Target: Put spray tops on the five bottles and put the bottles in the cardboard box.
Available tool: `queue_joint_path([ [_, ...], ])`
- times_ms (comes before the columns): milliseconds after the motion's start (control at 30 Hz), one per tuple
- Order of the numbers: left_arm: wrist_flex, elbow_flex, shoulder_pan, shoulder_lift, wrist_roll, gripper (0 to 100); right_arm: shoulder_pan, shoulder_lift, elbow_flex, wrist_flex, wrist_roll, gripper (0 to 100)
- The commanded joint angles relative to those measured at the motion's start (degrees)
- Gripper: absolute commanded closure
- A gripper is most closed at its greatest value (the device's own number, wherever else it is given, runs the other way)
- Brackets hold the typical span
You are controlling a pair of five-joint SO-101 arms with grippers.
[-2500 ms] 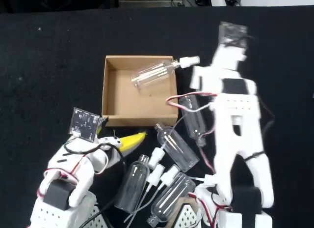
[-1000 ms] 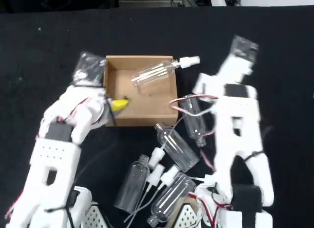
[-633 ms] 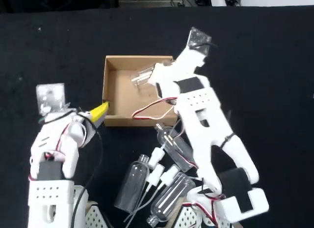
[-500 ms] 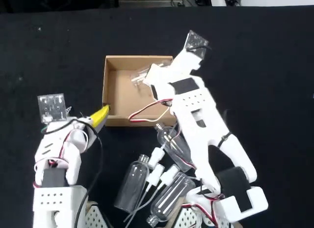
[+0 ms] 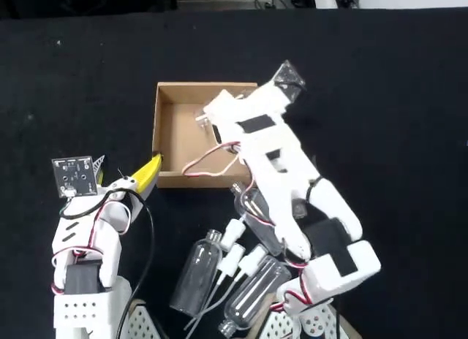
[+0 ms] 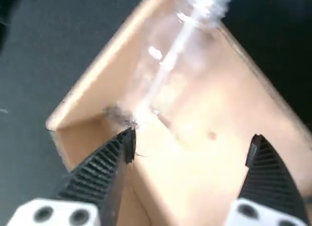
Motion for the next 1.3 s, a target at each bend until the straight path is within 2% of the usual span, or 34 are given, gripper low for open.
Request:
queue_joint_path([
  [0,0.44,-0.92,-0.84,-1.14,0.53,64,-0.53,0.66,-6.11,-1.85,-0.97,66.6],
  [567,0.53,-0.75,-0.75,-1.14,0.44,64,3.16,9.36,-9.89,-2.02,-0.44,66.6],
  [667,0.62,-0.40,-0.75,-1.14,-1.85,64,3.43,10.68,-11.03,-1.93,-0.97,66.6],
  [900,0.62,-0.40,-0.75,-1.14,-2.11,64,5.80,10.77,-9.27,-1.93,-0.97,66.6],
  [1267,0.62,-0.40,-0.75,-1.14,-2.20,64,4.75,10.95,-9.45,-1.85,-0.44,66.7],
])
